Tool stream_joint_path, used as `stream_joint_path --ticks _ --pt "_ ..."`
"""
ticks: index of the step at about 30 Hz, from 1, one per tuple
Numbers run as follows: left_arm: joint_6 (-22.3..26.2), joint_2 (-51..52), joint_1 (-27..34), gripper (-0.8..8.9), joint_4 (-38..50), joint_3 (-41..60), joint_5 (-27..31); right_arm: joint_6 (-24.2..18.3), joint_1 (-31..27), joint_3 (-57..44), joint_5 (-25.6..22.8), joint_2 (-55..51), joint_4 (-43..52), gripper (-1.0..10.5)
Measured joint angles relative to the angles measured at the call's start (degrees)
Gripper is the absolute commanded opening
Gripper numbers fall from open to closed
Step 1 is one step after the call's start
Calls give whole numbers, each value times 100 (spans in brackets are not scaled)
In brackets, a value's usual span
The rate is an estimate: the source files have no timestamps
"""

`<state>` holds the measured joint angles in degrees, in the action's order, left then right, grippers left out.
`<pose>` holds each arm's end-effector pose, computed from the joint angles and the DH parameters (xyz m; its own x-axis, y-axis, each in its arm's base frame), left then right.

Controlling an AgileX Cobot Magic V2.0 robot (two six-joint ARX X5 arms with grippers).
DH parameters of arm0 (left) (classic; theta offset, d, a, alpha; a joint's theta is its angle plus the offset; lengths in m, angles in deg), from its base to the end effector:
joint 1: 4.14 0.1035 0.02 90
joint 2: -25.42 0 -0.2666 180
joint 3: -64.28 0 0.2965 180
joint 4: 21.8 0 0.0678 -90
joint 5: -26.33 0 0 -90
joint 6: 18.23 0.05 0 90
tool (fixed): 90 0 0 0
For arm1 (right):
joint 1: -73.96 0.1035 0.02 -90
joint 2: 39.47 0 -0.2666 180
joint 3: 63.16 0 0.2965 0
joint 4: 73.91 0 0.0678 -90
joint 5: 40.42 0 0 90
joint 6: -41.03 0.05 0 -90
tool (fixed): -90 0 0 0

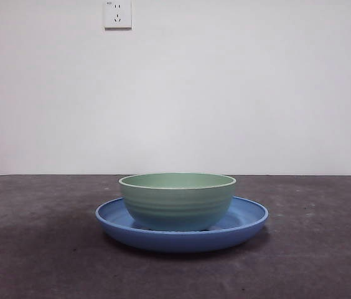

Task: Place the green bowl on the blue plate

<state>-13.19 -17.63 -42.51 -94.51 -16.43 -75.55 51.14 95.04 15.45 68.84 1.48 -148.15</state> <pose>0.1155 -0.1046 0.3996 0.5003 -0.6587 -0.5620 0.7763 0.6287 -0.0458 0.1300 0.0678 0.3908 0.5887 0.5804 -0.5626 -0.4800 0.8110 0.3345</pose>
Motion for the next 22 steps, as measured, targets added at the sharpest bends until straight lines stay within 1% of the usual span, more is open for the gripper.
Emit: stream_joint_path --ticks 3,7,12,13,14,15,16,17,18,22 --pt "0 0 0 657 2 0 0 -127 26 0 -2 -293 -295 607" --pt "0 0 0 657 2 0 0 -326 26 0 -4 -417 -680 607" --pt "0 0 0 647 2 0 -2 -396 26 0 -2 -435 -721 603" --pt "0 0 0 604 2 0 0 -396 26 0 -4 -435 -721 545" --pt "0 0 0 522 2 0 0 -398 26 0 -4 -435 -719 431" --pt "2 0 0 395 2 0 -2 -393 26 0 -4 -435 -719 268" --pt "7 0 0 179 2 0 -2 -393 26 0 -2 -435 -719 41" --pt "2 0 0 13 2 0 -2 -393 26 0 -7 -435 -715 -4" --pt "0 0 0 23 2 0 -2 -396 26 0 -4 -435 -704 25" --pt "-2 -2 0 27 44 0 -2 -409 26 0 -4 -435 -496 24"
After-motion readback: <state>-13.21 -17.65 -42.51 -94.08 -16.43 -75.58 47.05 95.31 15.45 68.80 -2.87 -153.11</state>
